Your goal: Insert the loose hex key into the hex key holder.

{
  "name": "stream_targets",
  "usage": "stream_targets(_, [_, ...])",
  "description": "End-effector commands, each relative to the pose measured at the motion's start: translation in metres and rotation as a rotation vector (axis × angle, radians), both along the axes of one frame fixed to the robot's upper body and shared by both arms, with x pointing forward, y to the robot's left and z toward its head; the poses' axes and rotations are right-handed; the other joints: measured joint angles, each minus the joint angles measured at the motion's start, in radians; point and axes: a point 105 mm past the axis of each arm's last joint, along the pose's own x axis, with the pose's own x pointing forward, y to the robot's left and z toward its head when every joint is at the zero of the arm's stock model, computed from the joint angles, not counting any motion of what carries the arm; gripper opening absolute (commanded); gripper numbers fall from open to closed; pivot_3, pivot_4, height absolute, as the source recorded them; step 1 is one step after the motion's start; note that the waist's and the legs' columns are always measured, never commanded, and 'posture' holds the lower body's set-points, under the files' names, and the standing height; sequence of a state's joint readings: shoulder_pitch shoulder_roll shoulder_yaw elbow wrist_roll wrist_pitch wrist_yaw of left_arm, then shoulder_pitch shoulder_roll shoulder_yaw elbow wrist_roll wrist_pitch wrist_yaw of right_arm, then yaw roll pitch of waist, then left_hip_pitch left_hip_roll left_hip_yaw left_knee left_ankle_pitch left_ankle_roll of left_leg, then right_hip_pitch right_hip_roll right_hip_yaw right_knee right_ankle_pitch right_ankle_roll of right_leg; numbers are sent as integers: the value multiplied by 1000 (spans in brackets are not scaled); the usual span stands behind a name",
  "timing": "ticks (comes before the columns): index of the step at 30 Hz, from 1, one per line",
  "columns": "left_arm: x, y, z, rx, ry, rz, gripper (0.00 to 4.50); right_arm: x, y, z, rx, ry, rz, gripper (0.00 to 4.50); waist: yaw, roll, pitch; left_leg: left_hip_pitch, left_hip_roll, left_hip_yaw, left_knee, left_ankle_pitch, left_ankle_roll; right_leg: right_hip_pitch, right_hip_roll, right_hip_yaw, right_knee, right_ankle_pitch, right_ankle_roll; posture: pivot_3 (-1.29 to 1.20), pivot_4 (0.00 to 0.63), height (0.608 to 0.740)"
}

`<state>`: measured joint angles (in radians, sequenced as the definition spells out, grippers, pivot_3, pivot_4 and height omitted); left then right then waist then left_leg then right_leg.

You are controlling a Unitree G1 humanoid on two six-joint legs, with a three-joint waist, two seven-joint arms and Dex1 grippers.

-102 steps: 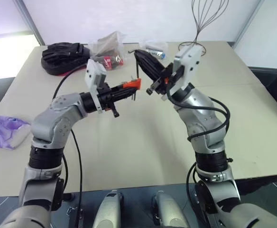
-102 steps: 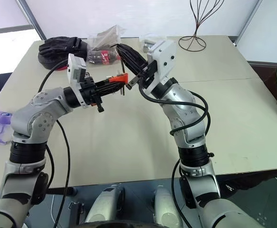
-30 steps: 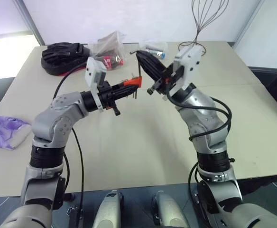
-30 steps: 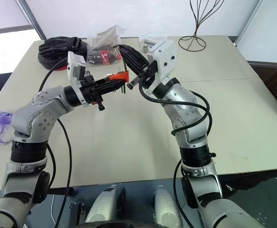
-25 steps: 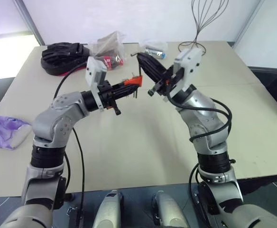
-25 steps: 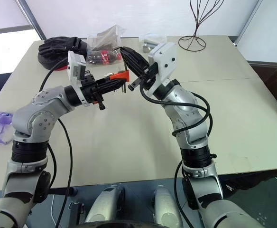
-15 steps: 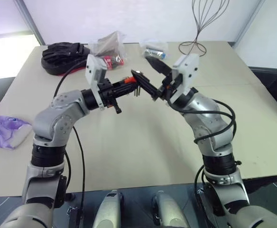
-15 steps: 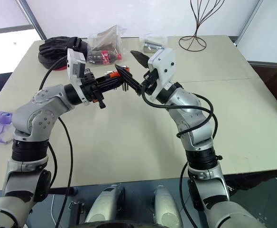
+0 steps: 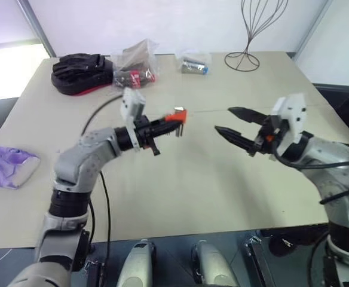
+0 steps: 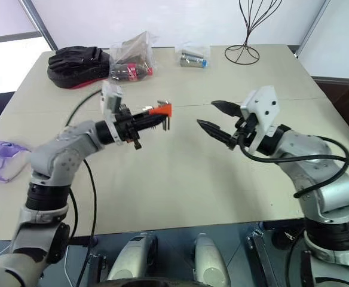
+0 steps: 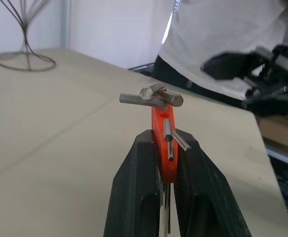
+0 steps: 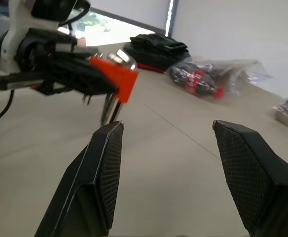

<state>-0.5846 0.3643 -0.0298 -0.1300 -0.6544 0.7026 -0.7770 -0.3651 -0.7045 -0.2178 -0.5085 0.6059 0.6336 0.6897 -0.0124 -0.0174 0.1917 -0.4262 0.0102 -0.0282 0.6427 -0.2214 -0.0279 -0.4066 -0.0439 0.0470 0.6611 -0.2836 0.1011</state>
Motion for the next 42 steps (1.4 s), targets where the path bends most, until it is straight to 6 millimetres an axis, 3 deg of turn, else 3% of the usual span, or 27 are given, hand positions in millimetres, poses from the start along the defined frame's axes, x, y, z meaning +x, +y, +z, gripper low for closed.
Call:
stream_targets(1, [-4, -18, -6, -30, 20, -48, 0, -7, -8, 15, -18, -65, -20, 2957, 1, 0, 0, 0, 0, 0, 0, 0, 0, 0, 0, 0, 0, 0, 0, 0, 150, 740])
stream_targets(7, [1, -52, -43, -39, 142, -92, 0, -7, -12, 17, -26, -89, -66, 2957, 2, 0, 0, 0, -3, 1, 0, 0, 0, 1, 0, 0, 0, 0, 0, 0, 150, 740])
stream_targets(12, [5, -68, -61, -80, 248, -94, 0, -10, -10, 14, -30, -88, -80, 2957, 2, 0, 0, 0, -3, 0, 1, 0, 0, 1, 0, 0, -1, 0, 0, 0, 150, 740])
stream_targets(18, [20, -74, -85, -101, 369, -17, 0, -9, -8, 10, -42, -91, -90, 2957, 2, 0, 0, 0, -3, 0, 1, 0, 1, 1, 0, 0, -1, 0, 0, 0, 150, 740])
stream_targets(25, [32, -66, -102, -81, 439, 57, 0, -6, -6, 9, -54, -103, -88, 2957, 2, 0, 0, 0, -3, -1, 1, 0, 1, 1, 0, 0, -1, 0, 1, 0, 150, 740])
stream_targets(28, [41, -57, -106, -83, 457, 115, 1178, -5, -6, 9, -56, -103, -84, 3042, 2, 0, 0, 0, -3, -1, 1, 0, 1, 1, 0, 0, -1, 0, 1, 0, 150, 740])
stream_targets(34, [56, -30, -118, -45, 465, 247, 4169, -2, -4, 8, -62, -106, -80, 3042, -1, 0, -1, 2, -3, -1, 2, 0, 1, 3, 1, 0, 0, 0, 1, 0, 150, 740])
stream_targets(35, [58, -27, -119, -43, 461, 262, 4434, -1, -3, 8, -62, -106, -78, 3042, -2, 0, -1, 3, -3, -1, 2, 0, 1, 4, 1, 0, 0, 0, 1, 0, 150, 740])
stream_targets(39, [84, 4, -110, -57, 332, 486, 4434, 1, -1, 6, -68, -106, -68, 3042, -5, 0, -1, 11, -1, 0, 1, -1, 1, 11, 2, 1, -1, 0, 0, 0, 150, 740])
stream_targets(42, [116, 48, -79, -131, 171, 788, 4434, 3, 0, 7, -67, -111, -65, 3042, -5, 0, 0, 12, 0, 0, 0, -1, 1, 11, 2, 1, -1, 0, 0, 0, 150, 740])
